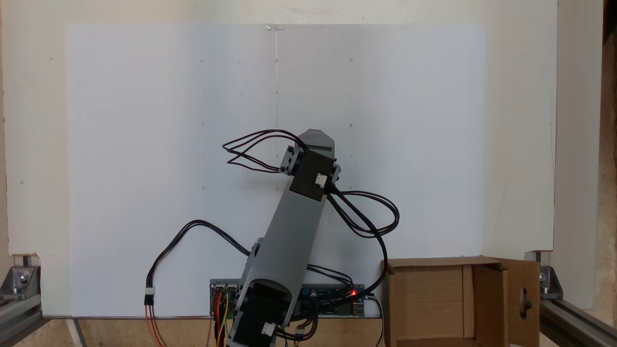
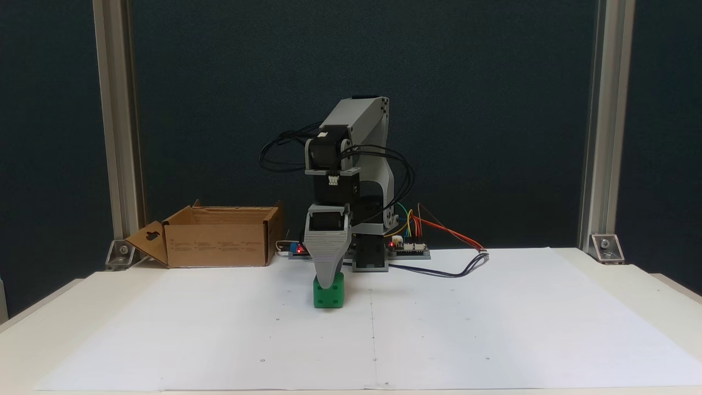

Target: Grasp a green dice and put it in the bin.

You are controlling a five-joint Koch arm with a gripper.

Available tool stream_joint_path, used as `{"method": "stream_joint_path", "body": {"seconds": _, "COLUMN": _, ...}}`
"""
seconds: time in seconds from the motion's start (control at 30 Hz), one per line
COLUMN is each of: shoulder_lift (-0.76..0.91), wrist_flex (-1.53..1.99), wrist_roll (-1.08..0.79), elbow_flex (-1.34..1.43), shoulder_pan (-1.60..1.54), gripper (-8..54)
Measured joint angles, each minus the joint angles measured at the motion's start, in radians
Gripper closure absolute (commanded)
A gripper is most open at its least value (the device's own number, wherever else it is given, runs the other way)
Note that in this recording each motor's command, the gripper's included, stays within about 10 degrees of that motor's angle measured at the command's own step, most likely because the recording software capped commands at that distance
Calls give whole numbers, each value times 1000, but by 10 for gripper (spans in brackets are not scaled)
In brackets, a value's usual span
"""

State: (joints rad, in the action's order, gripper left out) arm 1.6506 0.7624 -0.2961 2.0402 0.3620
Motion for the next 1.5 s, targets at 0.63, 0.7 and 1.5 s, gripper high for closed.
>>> {"method": "stream_joint_path", "body": {"seconds": 0.63, "shoulder_lift": -78, "wrist_flex": -110, "wrist_roll": -3, "elbow_flex": 35, "shoulder_pan": 25, "gripper": 16}}
{"method": "stream_joint_path", "body": {"seconds": 0.7, "shoulder_lift": -87, "wrist_flex": -124, "wrist_roll": -3, "elbow_flex": 37, "shoulder_pan": 29, "gripper": 17}}
{"method": "stream_joint_path", "body": {"seconds": 1.5, "shoulder_lift": -118, "wrist_flex": -172, "wrist_roll": -5, "elbow_flex": 69, "shoulder_pan": 38, "gripper": 97}}
